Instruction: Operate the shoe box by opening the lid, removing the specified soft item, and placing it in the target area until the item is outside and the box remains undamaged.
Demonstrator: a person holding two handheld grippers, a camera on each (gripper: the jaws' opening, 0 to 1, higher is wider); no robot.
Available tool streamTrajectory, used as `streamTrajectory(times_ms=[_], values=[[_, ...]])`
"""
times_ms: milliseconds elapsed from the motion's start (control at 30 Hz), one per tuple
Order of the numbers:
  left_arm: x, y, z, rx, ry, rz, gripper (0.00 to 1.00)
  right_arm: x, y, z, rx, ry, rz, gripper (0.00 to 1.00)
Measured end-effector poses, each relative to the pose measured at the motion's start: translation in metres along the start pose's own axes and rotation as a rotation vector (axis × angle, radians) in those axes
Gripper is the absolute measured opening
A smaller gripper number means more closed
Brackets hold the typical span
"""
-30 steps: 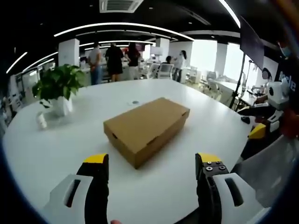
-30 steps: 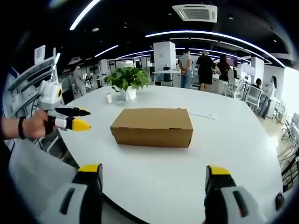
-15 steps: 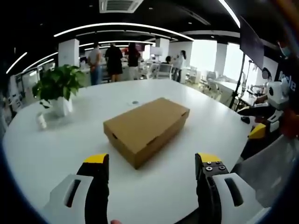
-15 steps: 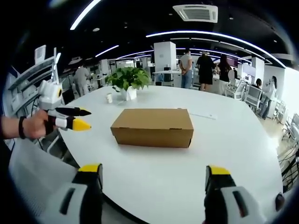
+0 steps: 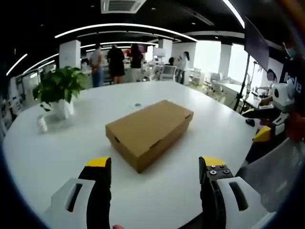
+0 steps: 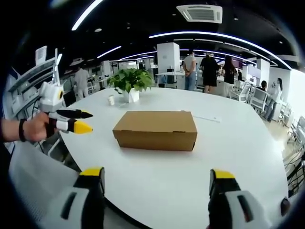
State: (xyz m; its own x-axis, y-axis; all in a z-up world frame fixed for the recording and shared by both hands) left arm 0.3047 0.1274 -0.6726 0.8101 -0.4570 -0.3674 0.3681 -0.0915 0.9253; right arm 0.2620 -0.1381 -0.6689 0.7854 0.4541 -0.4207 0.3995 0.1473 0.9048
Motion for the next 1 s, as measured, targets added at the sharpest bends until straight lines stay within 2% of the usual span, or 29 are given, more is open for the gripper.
streamTrajectory(times_ms=[600,867,1000], values=[[0.0002,-0.0030,-0.0018,-0.009,0.007,-0.010,0.77,0.0014,-0.0056,-0.0018,-0.016,0.010,-0.030,0.90],[0.0018,-0.0067,-0.0040,-0.004,0.010,-0.026,0.78,0.0013,-0.0070,0.0022,0.026,0.007,-0.027,0.89],[0.0040,-0.0093,-0.0058,-0.003,0.010,-0.034,0.78,0.0026,-0.0073,0.0012,0.017,0.012,-0.035,0.89]])
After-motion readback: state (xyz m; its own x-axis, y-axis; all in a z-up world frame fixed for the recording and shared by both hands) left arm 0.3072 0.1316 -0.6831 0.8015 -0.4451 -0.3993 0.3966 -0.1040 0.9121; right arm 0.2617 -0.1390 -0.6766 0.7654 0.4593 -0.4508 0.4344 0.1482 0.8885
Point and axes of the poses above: the point that each gripper's makers call its tool centre point, and the gripper's own axes: x roughly forward along the fingers, z roughly to its right, y roughly out of its top, the point moved 3 cm from there along -x, roughly backward along the fingers, and after that the axes turned 8 degrees about z, right-handed, at the moved point
